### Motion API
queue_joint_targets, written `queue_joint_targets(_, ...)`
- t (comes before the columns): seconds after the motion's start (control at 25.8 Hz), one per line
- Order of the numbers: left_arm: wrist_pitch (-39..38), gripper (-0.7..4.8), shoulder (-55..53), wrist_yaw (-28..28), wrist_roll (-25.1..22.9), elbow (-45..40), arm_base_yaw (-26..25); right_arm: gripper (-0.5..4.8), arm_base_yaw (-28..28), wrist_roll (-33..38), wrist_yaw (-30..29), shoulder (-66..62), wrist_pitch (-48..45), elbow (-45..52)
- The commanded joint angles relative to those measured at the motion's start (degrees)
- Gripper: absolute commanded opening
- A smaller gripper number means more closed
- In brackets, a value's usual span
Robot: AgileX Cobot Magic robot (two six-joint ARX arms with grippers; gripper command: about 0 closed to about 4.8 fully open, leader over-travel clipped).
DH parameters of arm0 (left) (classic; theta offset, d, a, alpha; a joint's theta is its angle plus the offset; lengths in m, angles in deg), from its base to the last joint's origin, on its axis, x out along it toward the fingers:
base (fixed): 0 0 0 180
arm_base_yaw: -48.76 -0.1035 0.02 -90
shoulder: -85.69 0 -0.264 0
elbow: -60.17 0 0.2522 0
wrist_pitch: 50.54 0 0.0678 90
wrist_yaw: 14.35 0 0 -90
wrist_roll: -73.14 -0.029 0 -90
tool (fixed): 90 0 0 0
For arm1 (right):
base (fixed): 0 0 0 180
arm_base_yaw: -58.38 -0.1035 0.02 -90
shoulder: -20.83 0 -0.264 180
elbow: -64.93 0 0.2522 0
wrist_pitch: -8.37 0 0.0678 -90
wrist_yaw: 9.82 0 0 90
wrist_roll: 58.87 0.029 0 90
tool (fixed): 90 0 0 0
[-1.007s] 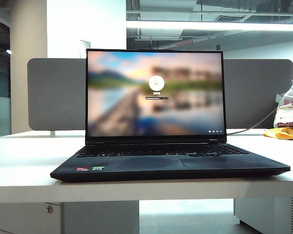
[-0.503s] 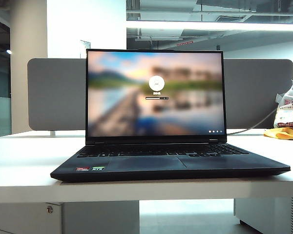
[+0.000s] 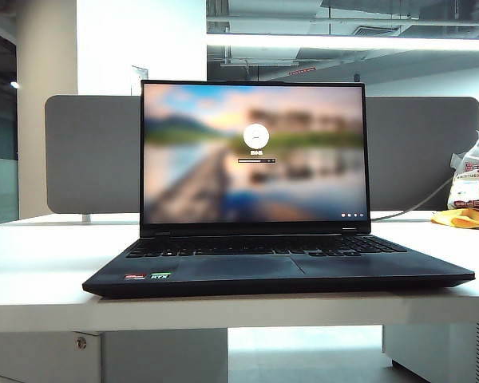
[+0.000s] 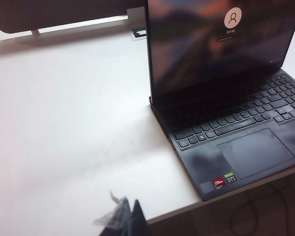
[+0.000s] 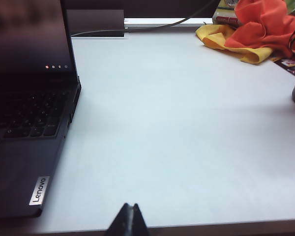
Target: Open the lid of the laptop and use the keypad to enter the password "123".
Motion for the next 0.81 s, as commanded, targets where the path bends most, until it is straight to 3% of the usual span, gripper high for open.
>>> queue_joint_targets(0.04, 0.7, -0.03, 0.0, -0.2, 0.0, 0.2, 0.0, -0.05, 0.0, -1.3, 0.0, 0.0, -0.5, 0.2)
queue_joint_targets(0.81, 0.7, -0.03, 0.0, -0.2, 0.0, 0.2, 0.0, -0.05, 0.0, -1.2, 0.5, 0.0, -2.4, 0.2)
